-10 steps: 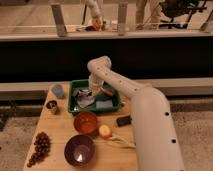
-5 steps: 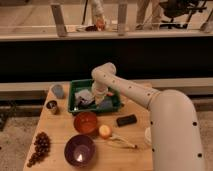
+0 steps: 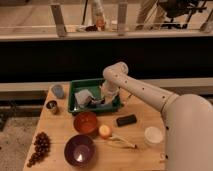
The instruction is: Wipe tray with brush
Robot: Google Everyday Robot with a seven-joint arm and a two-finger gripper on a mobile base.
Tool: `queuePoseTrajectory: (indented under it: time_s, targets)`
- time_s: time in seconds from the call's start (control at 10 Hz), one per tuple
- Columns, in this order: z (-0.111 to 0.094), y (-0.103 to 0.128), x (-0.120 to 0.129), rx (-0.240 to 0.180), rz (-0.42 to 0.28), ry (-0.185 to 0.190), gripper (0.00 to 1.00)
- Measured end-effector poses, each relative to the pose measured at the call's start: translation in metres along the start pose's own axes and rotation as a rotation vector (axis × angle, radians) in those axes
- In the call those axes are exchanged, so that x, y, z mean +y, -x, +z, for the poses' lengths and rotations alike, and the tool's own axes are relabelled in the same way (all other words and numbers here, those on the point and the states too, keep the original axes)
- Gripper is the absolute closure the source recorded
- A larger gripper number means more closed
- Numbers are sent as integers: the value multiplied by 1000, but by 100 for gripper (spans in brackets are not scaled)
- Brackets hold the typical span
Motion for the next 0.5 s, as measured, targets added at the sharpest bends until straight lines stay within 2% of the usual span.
queuePoseTrajectory:
  time_s: [0.3,0.5]
  targets:
    - [6,-13,-41,14,22,-21,100]
    - [10,-10,-74,4,26,-40,100]
